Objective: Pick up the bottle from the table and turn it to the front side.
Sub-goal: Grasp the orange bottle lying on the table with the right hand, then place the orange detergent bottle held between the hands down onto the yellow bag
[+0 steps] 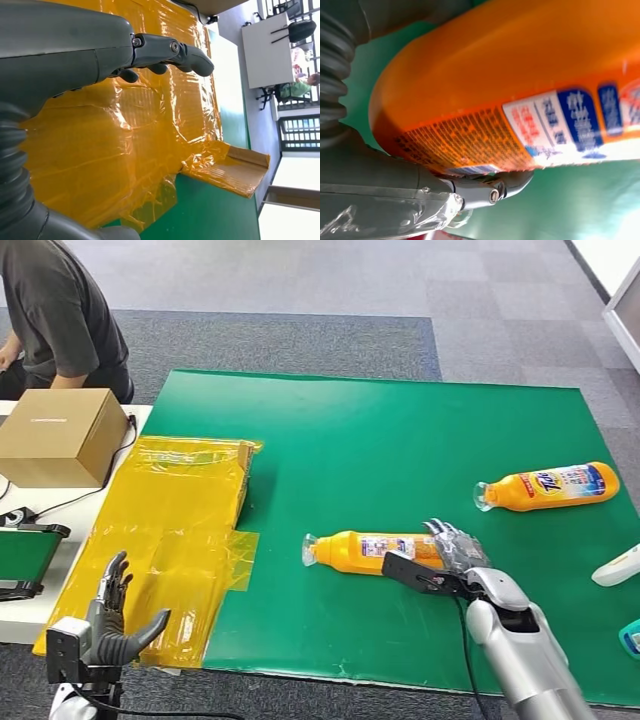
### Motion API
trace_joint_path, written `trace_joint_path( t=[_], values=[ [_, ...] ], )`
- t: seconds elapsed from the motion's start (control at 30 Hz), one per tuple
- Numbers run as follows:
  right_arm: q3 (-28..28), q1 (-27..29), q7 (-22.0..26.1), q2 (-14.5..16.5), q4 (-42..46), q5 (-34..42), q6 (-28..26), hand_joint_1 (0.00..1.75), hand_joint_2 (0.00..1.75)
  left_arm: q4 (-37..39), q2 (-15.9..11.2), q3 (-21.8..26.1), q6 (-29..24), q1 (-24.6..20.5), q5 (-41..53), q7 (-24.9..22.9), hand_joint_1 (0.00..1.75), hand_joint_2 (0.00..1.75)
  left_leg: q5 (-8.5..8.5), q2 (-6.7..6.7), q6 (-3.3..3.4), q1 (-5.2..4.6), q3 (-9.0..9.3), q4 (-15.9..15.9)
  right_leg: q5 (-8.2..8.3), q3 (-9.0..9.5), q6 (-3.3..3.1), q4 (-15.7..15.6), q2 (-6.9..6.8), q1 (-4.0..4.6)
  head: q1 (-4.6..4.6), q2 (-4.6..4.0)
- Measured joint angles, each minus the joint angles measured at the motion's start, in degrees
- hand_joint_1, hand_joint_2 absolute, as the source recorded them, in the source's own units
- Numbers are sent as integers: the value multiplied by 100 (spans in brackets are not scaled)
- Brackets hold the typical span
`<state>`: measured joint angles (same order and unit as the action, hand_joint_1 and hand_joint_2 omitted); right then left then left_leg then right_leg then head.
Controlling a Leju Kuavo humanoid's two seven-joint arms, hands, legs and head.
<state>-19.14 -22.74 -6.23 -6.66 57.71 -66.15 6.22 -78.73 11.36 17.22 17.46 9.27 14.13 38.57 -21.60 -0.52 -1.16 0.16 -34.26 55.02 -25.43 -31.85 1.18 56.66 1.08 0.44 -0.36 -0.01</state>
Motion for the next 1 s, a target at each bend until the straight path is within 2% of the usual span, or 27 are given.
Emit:
trace_joint_path(
  t=[0.1, 0.2, 0.37, 0.47, 0.63, 0.8, 1.0],
  values=[
    [-185, -211, 136, -15, -260, 130, -19, 175, 175, 62, -16, 2, -19, -22, -2, 32, 0, 175, 0, 2, 0, 0, 7, 0, 0, 7, 0, 0, 0, 0, 1, -1],
    [-304, -167, 235, -48, -243, 369, -293, 175, 175, 97, -19, 14, -12, -13, -16, 46, 0, 175, 2, 1, 1, 0, 7, 0, 2, 9, 1, 0, -2, 0, 1, 0],
    [-335, 426, 332, -74, 546, 840, -764, 175, 175, 105, -13, 86, 328, 29, -233, 45, 0, 175, 4, -5, 3, -1, -6, 0, 3, 2, 2, 0, -7, -1, 0, -1],
    [-344, 764, 492, -21, 1018, 977, -1110, 175, 175, 131, -5, 108, 890, 24, -563, 9, 0, 175, 1, -9, 2, -1, -13, 0, 0, -5, 3, 0, -9, 0, 2, -1],
    [-487, 985, 870, 292, 1299, 1131, -1456, 175, 175, 303, -76, -61, 1762, -111, -958, -31, 0, 175, -2, -10, -4, 0, -15, 0, -3, -9, -1, 0, -9, 1, 1, 0],
    [-860, 952, 1267, 726, 1172, 1394, -1578, 175, 175, 723, -338, -638, 2426, -426, -1274, 67, 0, 175, 4, -10, -8, 1, -14, -1, -2, -9, -3, 1, -9, 3, 1, -1],
    [-1280, 813, 1504, 1178, 774, 1677, -1676, 175, 175, 1052, -630, -1412, 2700, -808, -1478, 127, 0, 175, 7, -10, -8, 2, -15, -1, -1, -8, -5, 2, -9, 3, 1, -1]
  ],
)
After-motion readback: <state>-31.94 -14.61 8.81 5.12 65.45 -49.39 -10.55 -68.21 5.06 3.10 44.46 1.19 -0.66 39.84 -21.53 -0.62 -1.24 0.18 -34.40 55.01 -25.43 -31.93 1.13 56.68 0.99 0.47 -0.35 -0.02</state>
